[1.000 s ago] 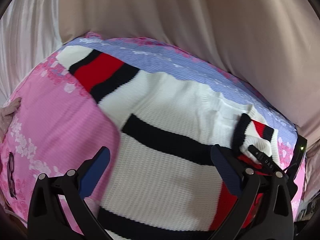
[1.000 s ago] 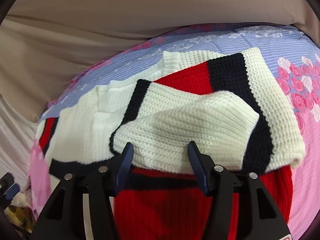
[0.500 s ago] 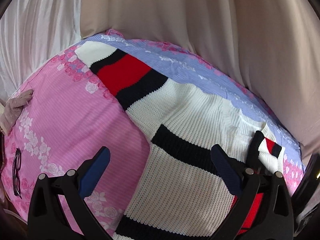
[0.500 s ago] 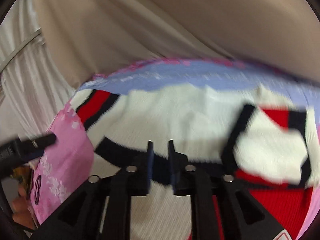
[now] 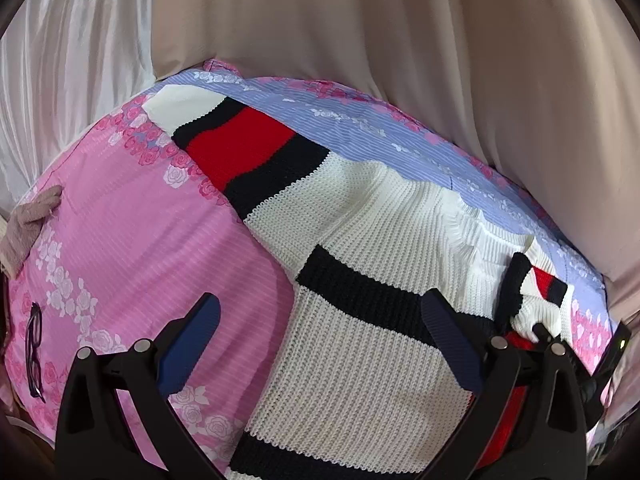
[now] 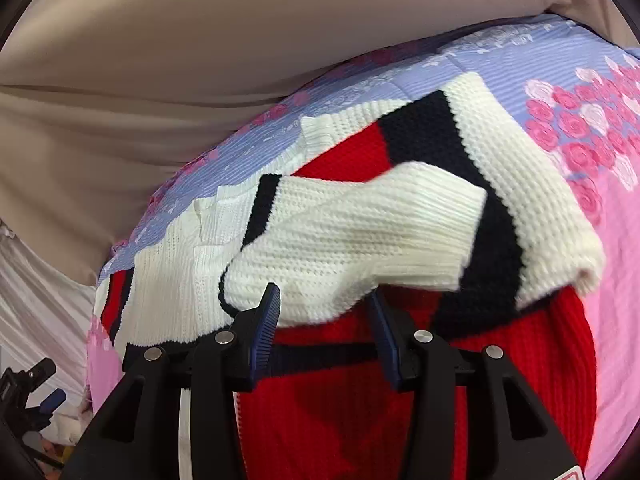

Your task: Fold small clothes

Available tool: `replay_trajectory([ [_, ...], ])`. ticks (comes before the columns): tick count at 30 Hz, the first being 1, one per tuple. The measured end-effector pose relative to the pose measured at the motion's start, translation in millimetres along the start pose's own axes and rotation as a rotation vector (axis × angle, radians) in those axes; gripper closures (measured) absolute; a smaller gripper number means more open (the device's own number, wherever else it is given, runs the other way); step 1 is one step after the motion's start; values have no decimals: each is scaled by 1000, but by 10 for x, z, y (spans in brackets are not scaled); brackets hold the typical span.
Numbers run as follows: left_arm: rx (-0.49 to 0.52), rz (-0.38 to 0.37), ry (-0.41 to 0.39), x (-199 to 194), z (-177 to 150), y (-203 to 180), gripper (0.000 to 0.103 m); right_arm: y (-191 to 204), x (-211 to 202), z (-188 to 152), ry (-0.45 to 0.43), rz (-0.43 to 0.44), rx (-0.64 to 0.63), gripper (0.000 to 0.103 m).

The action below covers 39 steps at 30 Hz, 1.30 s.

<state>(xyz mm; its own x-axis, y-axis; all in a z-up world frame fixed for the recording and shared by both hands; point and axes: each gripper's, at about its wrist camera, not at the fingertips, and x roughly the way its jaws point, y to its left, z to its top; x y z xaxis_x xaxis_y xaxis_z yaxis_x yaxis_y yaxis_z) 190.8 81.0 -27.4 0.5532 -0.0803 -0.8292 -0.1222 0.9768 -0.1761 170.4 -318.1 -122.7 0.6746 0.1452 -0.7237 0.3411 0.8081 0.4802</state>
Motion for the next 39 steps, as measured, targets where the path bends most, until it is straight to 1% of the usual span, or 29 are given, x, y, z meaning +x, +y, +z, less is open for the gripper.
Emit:
replay_trajectory([
  [1, 5, 3, 0, 3, -2, -6, 5, 46, 29, 19, -4, 7, -4, 67],
  [2, 9, 7, -2, 6, -5, -12, 5, 105, 36, 51, -20, 25, -18, 94],
  [3, 13, 11, -2, 8, -9, -16, 5, 182, 41, 88, -19, 38, -38, 97],
  [5, 25, 21, -4, 15, -15, -29, 5, 453, -34, 163, -47, 89, -104, 97],
  [7, 31, 30, -10, 12, -21, -36, 5, 824, -113, 176, -68, 143, -211, 97],
  [8, 37, 37, -13, 12, -24, -39, 5, 1098, -118, 137, -62, 187, -299, 97],
  [9, 41, 40, -14, 10, -26, -38, 5, 1314, -78, 72, -34, 225, -373, 93],
  [11, 41, 38, -6, 19, -21, -40, 5, 1620, 76, -118, 55, 235, -501, 81],
  [12, 37, 32, -1, 23, -16, -41, 5, 1691, 111, -240, 76, 212, -549, 81],
  [13, 28, 16, 8, 33, -2, -42, 5, 1686, 75, -336, 72, 194, -571, 81],
  [15, 15, -13, 21, 76, 25, -79, 5, 1530, -83, -404, 54, 162, -554, 78],
  [18, 14, -72, 61, 278, 66, -249, 5, 1086, -357, -455, 34, 80, -422, 74],
  [19, 14, -92, 87, 408, 78, -344, 5, 868, -461, -455, 28, 38, -368, 73],
  [21, 9, -115, 136, 671, 80, -511, 5, 476, -629, -444, 16, -20, -280, 63],
  [22, -2, -128, 164, 870, 76, -609, 5, 336, -664, -440, 13, -38, -240, 61],
  [25, -55, -127, 199, 1179, 42, -726, 8, -182, -736, -359, 0, -76, -84, 57],
  [27, -85, -104, 188, 1288, 29, -775, 16, -384, -716, -309, -16, -89, -33, 52],
  [28, -101, -98, 179, 1330, 36, -797, 18, -493, -667, -263, -17, -91, 2, 52],
  [29, -117, -92, 178, 1364, 49, -814, 24, -574, -622, -225, -19, -85, 26, 52],
  [30, -130, -93, 177, 1381, 58, -822, 30, -665, -589, -178, -27, -84, 59, 51],
  [31, -150, -92, 170, 1385, 77, -830, 32, -754, -595, -134, -34, -83, 82, 51],
  [32, -164, -98, 161, 1391, 95, -841, 36, -845, -556, -83, -44, -72, 118, 51],
  [33, -170, -104, 158, 1400, 107, -852, 42, -902, -531, -41, -49, -70, 148, 51],
  [34, -173, -111, 160, 1426, 123, -880, 45, -889, -487, -32, -53, -65, 169, 51],
  [35, -170, -123, 160, 1447, 137, -909, 52, -939, -461, -7, -59, -49, 193, 51],
  [36, -157, -145, 158, 1456, 153, -941, 67, -965, -446, 11, -64, -45, 206, 51],
  [37, -147, -156, 158, 1460, 165, -960, 73, -968, -443, 39, -67, -45, 208, 53],
  [38, -139, -156, 157, 1442, 176, -974, 81, -969, -443, 73, -70, -41, 201, 72],
  [39, -136, -150, 141, 1382, 187, -968, 94, -941, -463, 121, -82, -43, 189, 93],
])
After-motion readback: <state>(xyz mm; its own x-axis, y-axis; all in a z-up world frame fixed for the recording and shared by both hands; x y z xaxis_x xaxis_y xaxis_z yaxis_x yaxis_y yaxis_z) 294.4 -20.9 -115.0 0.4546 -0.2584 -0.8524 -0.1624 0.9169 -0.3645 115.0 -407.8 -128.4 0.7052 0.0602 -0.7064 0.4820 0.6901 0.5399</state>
